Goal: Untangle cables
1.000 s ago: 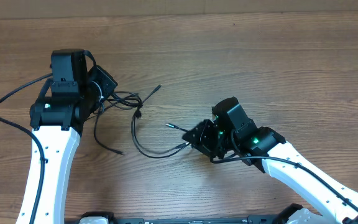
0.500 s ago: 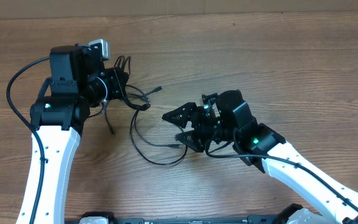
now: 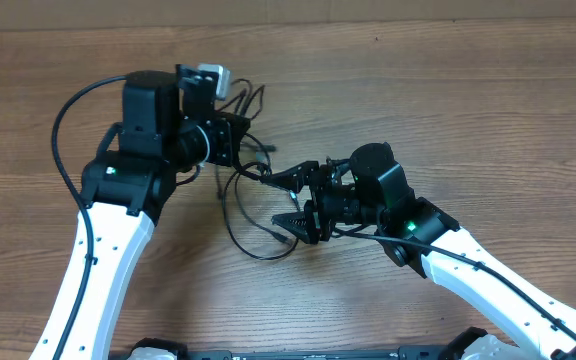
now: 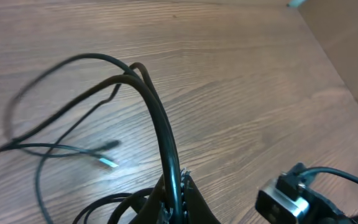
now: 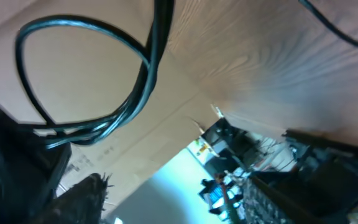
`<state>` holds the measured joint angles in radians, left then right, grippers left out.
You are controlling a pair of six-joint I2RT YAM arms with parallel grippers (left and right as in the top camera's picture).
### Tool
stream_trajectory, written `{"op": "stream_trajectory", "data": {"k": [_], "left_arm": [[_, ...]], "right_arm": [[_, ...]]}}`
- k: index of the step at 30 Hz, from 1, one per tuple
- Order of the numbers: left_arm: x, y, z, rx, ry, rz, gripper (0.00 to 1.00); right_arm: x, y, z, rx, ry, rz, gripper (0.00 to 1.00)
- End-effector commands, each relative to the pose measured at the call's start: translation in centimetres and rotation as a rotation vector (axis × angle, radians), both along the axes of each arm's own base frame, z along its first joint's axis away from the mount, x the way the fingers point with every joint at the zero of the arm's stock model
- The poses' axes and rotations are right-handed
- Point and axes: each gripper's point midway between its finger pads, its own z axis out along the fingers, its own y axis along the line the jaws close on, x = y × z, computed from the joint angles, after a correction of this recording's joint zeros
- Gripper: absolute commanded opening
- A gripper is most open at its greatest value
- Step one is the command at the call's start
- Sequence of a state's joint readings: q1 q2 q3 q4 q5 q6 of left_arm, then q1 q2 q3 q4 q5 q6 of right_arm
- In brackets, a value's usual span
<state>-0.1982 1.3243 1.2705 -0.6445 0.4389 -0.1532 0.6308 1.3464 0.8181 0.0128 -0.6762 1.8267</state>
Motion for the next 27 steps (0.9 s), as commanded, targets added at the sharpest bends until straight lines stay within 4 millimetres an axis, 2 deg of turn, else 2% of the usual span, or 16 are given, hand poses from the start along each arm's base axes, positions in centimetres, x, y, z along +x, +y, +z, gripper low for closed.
{"op": "stream_trajectory", "data": {"k": [1, 5, 9, 16, 18, 21, 23, 27], "left_arm": [[-0.2, -1.3, 1.6, 0.013, -0.085, -0.078, 0.04], [-0.8, -2.8, 1.8, 0.036, -0.126, -0.146, 0.04], [-1.5, -4.5, 2.0, 0.038, -0.140, -0.198, 0.04], [-1.7, -4.2, 1.3, 0.074, -0.121, -0.182, 0.04], [-1.8, -4.4, 1.2, 0.072, -0.116, -0.188, 0.04], [-2.5, -5.1, 1.0, 0.070, -0.108, -0.220, 0.04], [-3.3, -6.3, 1.2, 0.045, -0.103, -0.270, 0.04], [-3.8, -6.8, 1.1, 0.041, -0.095, -0.286, 0.04]], "right_arm": [[-0.1, 0.1, 0.7, 0.037, 0.110, -0.041, 0.63], [0.5, 0.0, 0.6, 0.040, 0.150, -0.091, 0.56], [1.1, -0.3, 0.4, 0.035, 0.161, -0.137, 0.54], [2.2, -0.7, 0.1, 0.032, 0.191, -0.220, 0.44], [2.4, -0.8, 0.1, 0.031, 0.195, -0.236, 0.44], [2.9, -0.9, 0.3, 0.043, 0.194, -0.264, 0.43], [3.0, -0.9, 0.4, 0.045, 0.189, -0.267, 0.42], [3.0, -0.9, 0.4, 0.045, 0.189, -0.267, 0.31]]}}
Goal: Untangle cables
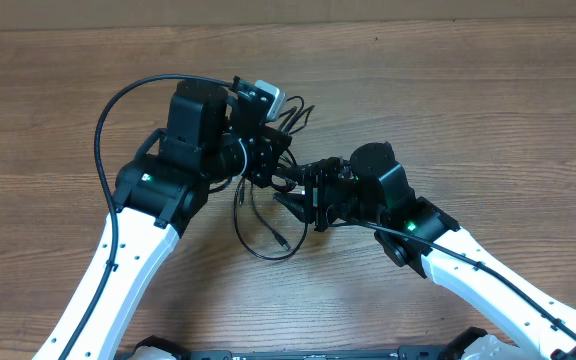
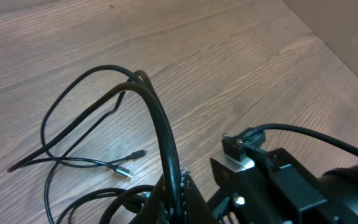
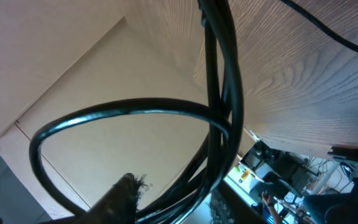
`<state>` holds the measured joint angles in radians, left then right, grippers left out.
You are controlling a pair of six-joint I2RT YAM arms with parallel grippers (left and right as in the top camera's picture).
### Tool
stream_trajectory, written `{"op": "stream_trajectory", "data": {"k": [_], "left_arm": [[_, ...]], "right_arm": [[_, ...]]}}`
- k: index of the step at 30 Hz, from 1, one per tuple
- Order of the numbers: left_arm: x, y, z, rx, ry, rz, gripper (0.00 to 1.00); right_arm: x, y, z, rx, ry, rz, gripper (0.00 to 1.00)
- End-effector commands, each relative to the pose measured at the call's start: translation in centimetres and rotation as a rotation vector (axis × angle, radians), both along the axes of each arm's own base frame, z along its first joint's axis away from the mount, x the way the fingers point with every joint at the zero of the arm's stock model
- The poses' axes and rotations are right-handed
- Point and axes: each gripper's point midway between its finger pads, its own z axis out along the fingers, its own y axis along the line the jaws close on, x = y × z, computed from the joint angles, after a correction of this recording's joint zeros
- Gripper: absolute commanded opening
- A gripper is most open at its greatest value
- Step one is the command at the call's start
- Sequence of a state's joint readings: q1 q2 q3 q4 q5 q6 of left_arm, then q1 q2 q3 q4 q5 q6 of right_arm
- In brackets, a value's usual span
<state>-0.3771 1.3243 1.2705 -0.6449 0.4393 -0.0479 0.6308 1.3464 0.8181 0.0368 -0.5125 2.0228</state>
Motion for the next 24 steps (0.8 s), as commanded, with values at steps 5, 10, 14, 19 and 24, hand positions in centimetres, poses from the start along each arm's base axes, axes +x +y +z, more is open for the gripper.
{"op": "stream_trajectory", "data": {"k": [5, 10, 14, 19, 24], "left_arm": [[-1.3, -1.2, 1.1, -0.044, -0.002, -0.079, 0.04], [-1.3, -1.1, 1.1, -0.041, 0.000, -0.077, 0.04], [-0.8, -0.5, 0.8, -0.021, 0.005, -0.029, 0.04], [1.1, 2.9, -0.8, 0.042, 0.080, 0.262, 0.04], [1.7, 6.1, -2.1, 0.091, 0.141, 0.500, 0.04]], "right_arm": [[0.4, -0.1, 0.6, 0.041, 0.068, -0.056, 0.19], [0.3, -0.1, 0.6, 0.038, 0.063, -0.053, 0.08], [0.0, 0.1, 0.7, 0.036, 0.046, -0.026, 0.04], [-0.5, 0.4, 0.9, 0.036, 0.023, 0.022, 0.04], [-0.8, 0.7, 1.5, 0.052, -0.016, 0.056, 0.04]]}}
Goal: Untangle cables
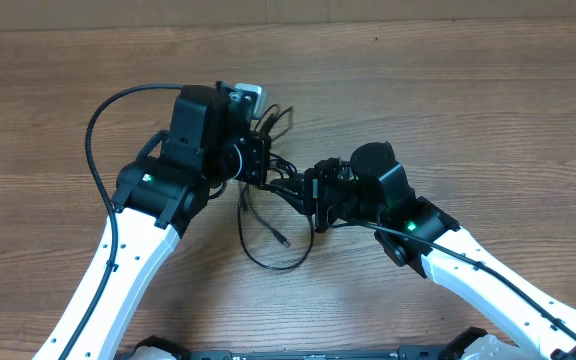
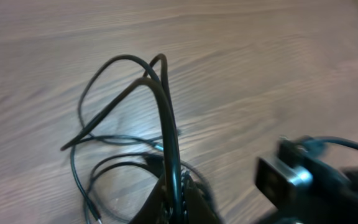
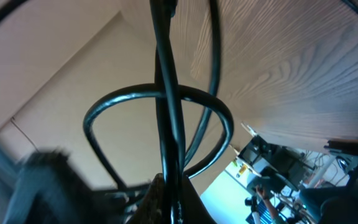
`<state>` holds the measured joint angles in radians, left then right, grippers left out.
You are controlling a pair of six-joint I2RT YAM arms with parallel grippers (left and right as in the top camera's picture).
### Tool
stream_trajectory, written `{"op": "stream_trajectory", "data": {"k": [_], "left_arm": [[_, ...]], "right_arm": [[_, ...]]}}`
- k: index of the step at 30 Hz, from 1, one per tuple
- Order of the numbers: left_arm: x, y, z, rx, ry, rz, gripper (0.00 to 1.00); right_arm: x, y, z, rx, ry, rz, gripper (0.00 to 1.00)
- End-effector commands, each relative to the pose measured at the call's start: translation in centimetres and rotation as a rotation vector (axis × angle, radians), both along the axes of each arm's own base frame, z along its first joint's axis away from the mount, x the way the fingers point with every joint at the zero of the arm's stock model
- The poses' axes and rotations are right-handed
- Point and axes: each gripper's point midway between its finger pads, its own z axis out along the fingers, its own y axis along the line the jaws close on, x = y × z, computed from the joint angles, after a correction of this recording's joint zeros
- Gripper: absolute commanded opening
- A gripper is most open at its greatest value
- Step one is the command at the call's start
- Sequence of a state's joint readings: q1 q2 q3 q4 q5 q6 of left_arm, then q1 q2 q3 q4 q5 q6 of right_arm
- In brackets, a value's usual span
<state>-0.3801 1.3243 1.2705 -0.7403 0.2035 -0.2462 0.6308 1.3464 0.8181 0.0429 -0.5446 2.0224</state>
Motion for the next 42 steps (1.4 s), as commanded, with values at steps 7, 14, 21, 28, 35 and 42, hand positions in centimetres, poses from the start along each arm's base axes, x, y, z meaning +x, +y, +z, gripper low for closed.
{"op": "stream_trajectory", "data": {"k": [7, 14, 21, 28, 35, 42], "left_arm": [[0.8, 3.5, -0.1, 0.043, 0.028, 0.279, 0.04], [0.9, 3.9, -0.2, 0.042, 0.030, 0.312, 0.04], [1.2, 5.8, -0.5, -0.093, 0.126, 0.533, 0.04], [1.9, 8.6, -0.6, -0.117, 0.137, 0.634, 0.04], [2.1, 8.8, -0.5, -0.159, 0.147, 0.669, 0.04], [2.1, 12.8, -0.7, -0.098, 0.106, 0.898, 0.04]], "right_arm": [[0.1, 1.0, 3.9, 0.102, -0.160, 0.055, 0.04], [-0.2, 1.3, 4.9, 0.134, -0.193, 0.085, 0.04], [-0.6, 1.8, 8.6, 0.175, -0.541, 0.177, 0.04], [-2.2, 2.2, 8.6, 0.150, -0.726, 0.303, 0.04], [-3.1, 2.7, 10.2, 0.193, -0.816, 0.327, 0.04], [-3.3, 2.7, 8.0, 0.145, -0.715, 0.349, 0.04]]}}
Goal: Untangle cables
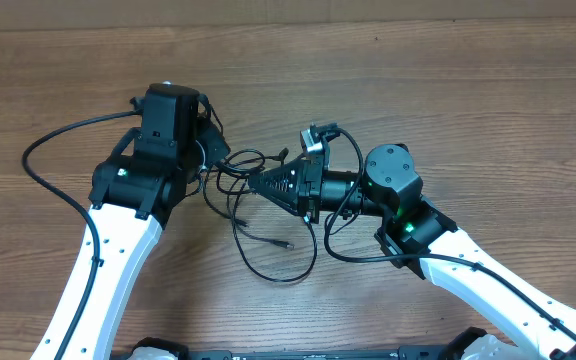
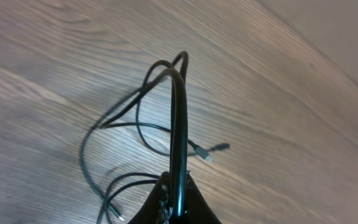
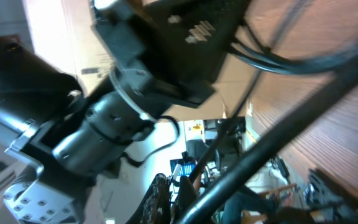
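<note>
A tangle of black cables (image 1: 236, 190) lies and hangs between my two grippers, and one loop (image 1: 280, 272) reaches toward the table's front. My left gripper (image 1: 211, 152) is shut on a thick black cable (image 2: 178, 118), which rises from its jaws in an arch. My right gripper (image 1: 254, 183) points left with its jaws together on a black cable (image 3: 272, 137) at the tangle's right side. Thin cables with a small plug (image 2: 207, 156) rest on the wood below the arch. The left arm's wrist (image 3: 123, 106) fills the upper part of the right wrist view.
The wooden table (image 1: 488, 110) bears only the cables and both arms. A loose plug end (image 1: 286, 243) lies inside the front loop. The left arm's own supply cable (image 1: 43, 150) curves out at the far left.
My left gripper has moved left and away from the right one, still holding its cable. The right gripper's tip now reaches further left, its wrist turned over. The tangle is stretched wider.
At first the grippers were apart, the left shut on a thick cable and the right open near the tangle. Then both stood close together over it. Then the right jaws were shut on a cable. Now both hold cables and stand apart.
</note>
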`<state>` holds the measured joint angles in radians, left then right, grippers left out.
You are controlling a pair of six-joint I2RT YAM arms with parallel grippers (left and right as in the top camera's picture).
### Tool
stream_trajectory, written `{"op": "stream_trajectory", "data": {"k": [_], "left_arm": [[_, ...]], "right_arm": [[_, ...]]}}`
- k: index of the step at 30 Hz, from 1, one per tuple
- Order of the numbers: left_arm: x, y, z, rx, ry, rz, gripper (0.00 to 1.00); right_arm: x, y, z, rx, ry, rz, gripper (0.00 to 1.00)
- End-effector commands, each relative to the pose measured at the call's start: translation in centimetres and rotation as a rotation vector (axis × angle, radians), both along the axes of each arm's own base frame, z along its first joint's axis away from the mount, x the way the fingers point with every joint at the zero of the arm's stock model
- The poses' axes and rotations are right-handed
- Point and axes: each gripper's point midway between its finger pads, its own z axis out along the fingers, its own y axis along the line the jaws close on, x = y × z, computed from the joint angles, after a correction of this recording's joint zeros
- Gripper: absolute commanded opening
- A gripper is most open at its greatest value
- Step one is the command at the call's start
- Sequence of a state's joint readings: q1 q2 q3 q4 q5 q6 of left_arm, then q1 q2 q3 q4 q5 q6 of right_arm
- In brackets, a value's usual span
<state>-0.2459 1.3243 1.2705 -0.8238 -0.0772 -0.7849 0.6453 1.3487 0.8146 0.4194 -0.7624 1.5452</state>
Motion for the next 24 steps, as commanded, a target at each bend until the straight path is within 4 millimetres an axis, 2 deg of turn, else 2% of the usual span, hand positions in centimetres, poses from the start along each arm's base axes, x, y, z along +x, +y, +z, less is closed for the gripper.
{"op": "stream_trajectory", "data": {"k": [1, 4, 8, 11, 12, 15, 20, 22, 24], "left_arm": [[0.1, 3.6, 0.8, 0.049, -0.024, 0.202, 0.04], [-0.1, 4.7, 0.5, 0.051, -0.010, 0.239, 0.04], [-0.1, 5.1, 0.5, 0.058, -0.007, 0.250, 0.04], [-0.1, 5.2, 0.5, 0.057, -0.008, 0.256, 0.04], [-0.1, 5.2, 0.6, 0.056, -0.010, 0.255, 0.04], [-0.1, 5.1, 0.5, 0.050, -0.008, 0.250, 0.04], [-0.1, 4.1, 0.4, 0.014, 0.005, 0.204, 0.04], [-0.2, 3.5, 0.3, 0.005, 0.012, 0.161, 0.03], [-0.3, 2.9, 0.2, -0.002, 0.017, 0.112, 0.04]], "right_arm": [[-0.8, 0.1, -0.2, -0.020, 0.017, 0.028, 0.04], [-0.4, -0.2, -2.9, -0.106, 0.115, -0.013, 0.04], [-0.3, -1.6, -7.9, -0.277, 0.279, -0.090, 0.07], [-1.3, -4.2, -13.1, -0.481, 0.457, -0.180, 0.09], [-1.8, -5.3, -14.7, -0.555, 0.507, -0.216, 0.13], [-3.1, -8.1, -17.8, -0.717, 0.604, -0.288, 0.19], [-4.1, -9.6, -19.0, -0.798, 0.649, -0.314, 0.43], [-4.0, -9.7, -19.1, -0.804, 0.645, -0.318, 0.61], [-3.9, -9.8, -19.2, -0.809, 0.641, -0.329, 0.73]]}}
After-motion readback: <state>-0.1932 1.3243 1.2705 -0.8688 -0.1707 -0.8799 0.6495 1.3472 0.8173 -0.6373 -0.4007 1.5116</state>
